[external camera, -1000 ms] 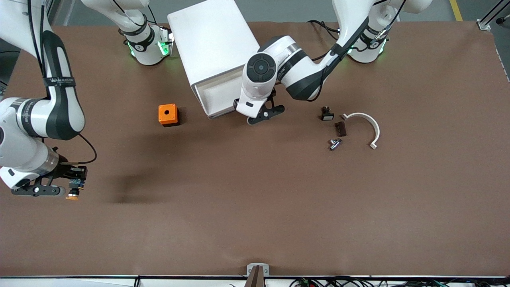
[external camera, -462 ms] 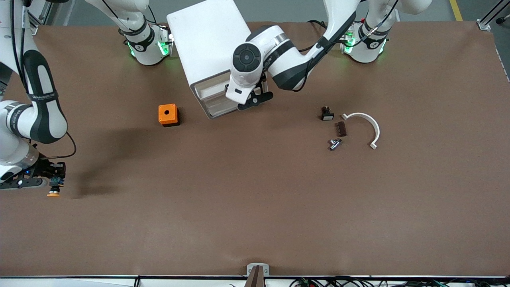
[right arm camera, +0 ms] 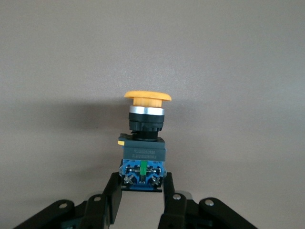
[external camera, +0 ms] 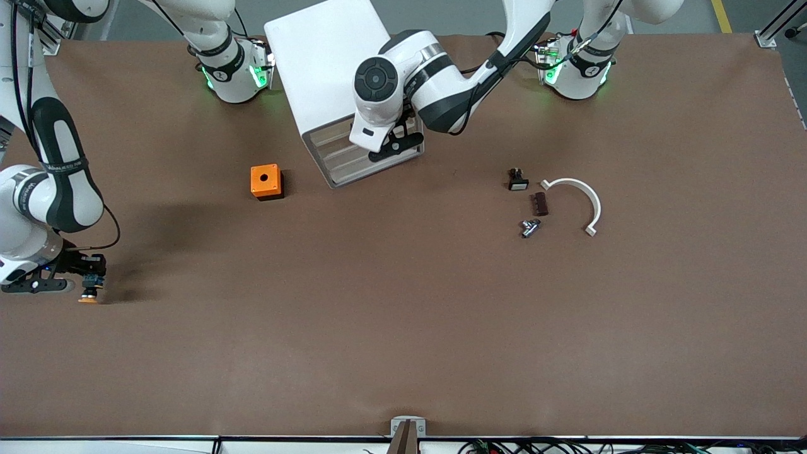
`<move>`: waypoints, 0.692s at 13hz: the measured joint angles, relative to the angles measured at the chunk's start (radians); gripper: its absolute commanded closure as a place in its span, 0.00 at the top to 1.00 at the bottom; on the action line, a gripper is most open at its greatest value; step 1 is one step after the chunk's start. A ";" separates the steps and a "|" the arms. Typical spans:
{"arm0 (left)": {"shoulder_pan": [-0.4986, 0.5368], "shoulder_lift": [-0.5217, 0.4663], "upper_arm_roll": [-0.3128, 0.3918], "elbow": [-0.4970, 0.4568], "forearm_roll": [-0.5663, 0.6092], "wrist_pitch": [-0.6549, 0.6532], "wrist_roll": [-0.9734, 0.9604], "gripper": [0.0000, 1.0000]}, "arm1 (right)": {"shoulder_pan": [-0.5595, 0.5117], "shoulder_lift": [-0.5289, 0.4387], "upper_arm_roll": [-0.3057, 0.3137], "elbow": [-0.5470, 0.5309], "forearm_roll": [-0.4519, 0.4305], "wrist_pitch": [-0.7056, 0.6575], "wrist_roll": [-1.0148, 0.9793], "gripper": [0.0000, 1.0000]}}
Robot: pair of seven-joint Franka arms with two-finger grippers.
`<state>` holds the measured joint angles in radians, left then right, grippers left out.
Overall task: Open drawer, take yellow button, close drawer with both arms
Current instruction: 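Push the drawer shut with the left gripper while the right gripper carries the button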
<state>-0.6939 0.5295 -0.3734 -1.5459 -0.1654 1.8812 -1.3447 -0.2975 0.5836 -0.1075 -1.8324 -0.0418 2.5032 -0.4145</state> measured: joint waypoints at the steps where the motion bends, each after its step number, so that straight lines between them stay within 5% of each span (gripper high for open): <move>1: -0.001 0.000 0.000 0.000 0.000 0.000 -0.003 1.00 | 0.000 0.004 0.000 0.000 0.002 0.000 0.001 0.00; 2: -0.002 0.000 0.001 0.000 0.000 0.000 -0.008 1.00 | -0.001 0.006 0.000 0.000 0.003 0.000 0.001 0.00; 3: -0.002 0.000 0.001 0.000 0.000 0.000 -0.008 1.00 | -0.001 0.009 0.001 0.000 0.004 0.000 0.002 0.59; 4: -0.002 0.000 0.002 0.000 0.000 0.000 -0.008 1.00 | -0.003 0.013 0.001 0.002 0.004 0.000 0.002 1.00; 9: 0.050 0.000 0.026 0.005 0.052 -0.008 0.005 1.00 | -0.002 0.021 0.013 0.034 0.004 -0.016 0.002 1.00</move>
<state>-0.6434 0.5295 -0.3478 -1.5407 -0.1129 1.8733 -1.3394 -0.2997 0.6046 -0.0944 -1.7981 -0.0382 2.4877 -0.4123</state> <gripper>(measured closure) 0.000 0.119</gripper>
